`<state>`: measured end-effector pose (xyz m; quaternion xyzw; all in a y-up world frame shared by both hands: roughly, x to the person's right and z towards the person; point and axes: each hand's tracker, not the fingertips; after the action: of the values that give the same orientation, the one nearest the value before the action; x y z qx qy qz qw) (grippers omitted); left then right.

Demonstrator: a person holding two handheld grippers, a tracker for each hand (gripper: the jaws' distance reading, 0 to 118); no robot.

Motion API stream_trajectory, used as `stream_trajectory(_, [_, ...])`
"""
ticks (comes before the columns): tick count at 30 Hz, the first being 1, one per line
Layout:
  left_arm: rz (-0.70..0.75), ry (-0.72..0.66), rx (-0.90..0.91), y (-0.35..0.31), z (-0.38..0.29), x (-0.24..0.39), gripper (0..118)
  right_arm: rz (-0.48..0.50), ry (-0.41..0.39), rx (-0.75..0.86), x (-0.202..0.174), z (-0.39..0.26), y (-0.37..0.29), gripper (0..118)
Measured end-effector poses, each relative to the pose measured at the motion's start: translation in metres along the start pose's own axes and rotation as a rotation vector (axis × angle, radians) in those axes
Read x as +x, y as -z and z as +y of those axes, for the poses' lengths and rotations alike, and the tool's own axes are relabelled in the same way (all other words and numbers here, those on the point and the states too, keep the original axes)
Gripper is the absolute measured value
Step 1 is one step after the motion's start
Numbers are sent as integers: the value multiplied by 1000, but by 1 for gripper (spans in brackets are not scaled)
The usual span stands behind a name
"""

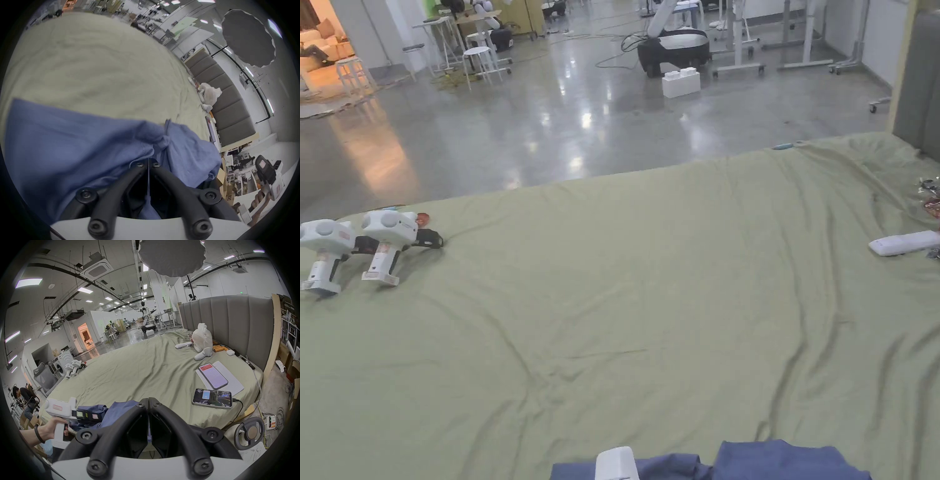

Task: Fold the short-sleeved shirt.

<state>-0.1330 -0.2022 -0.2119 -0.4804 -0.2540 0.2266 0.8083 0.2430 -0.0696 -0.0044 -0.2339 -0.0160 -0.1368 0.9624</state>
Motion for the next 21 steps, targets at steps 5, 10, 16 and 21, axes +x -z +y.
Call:
stream_trajectory(5, [-42,-77,236,-89,10,-36,97,21,-16,-13,-5,0,7,0])
stream_trajectory(10, [73,-307,282,-122,12,-117,97,43,-30,-37,-8,-3,12,0])
stream_trajectory(16, [-65,-457,249,-88,-9,-156,58,41,-36,-44,-11,-2,10,0])
stream_trajectory(21, [-121,-526,242,-67,-16,-150,20,32,-38,-42,-11,1,7,0])
